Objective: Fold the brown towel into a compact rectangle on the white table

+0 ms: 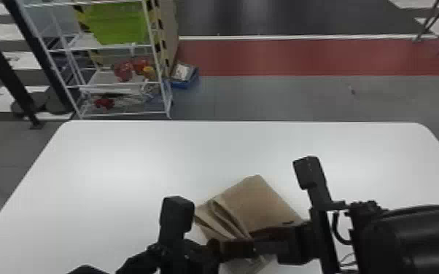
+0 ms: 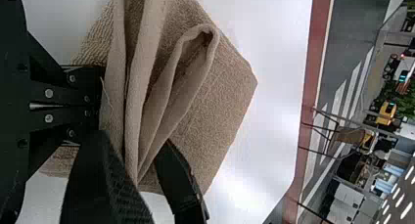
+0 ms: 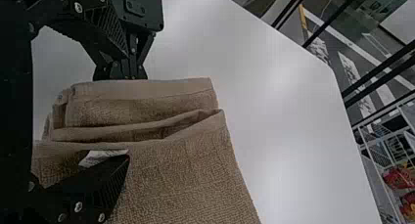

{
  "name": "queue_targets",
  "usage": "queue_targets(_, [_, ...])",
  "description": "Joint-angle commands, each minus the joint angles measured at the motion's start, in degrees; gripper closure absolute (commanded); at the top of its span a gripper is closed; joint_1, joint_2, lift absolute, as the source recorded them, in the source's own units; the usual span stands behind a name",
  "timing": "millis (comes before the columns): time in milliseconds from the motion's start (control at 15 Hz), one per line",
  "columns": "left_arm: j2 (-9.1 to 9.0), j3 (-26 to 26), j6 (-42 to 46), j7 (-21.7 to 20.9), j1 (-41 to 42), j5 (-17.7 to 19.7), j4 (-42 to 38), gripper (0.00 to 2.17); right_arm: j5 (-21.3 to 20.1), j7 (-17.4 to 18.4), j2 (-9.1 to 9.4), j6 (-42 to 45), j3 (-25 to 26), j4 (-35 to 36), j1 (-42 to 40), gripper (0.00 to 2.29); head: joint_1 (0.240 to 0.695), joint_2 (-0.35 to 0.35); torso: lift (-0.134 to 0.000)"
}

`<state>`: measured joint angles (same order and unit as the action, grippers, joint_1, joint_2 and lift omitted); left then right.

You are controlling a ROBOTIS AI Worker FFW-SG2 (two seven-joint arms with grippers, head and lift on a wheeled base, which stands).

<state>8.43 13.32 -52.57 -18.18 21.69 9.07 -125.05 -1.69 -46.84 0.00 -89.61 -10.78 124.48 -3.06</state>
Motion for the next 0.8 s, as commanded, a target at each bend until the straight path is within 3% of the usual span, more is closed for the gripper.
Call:
queue_targets(0, [0.1, -0.4, 0.0, 0.1, 0.7, 0.0, -1.3, 2.14, 5.3, -0.6, 0.05, -0.5, 3.9, 2.1, -2.8, 0.16, 0.695, 0.062, -0.122])
queue_targets(400, [0.36, -2.1, -0.3, -0.6, 3.8, 0.0, -6.8, 2.14, 13.4, -4.7, 0.05, -0.5, 14.8, 8.4, -10.8, 0.16, 0.695, 0.043, -0.122])
queue_targets(733, [0.36, -4.2, -0.8, -0.6, 4.8, -0.4, -9.3, 2.14, 15.8, -7.6, 0.05, -0.5, 20.9, 9.6, -14.2, 0.17, 0.695, -0.006, -0.122])
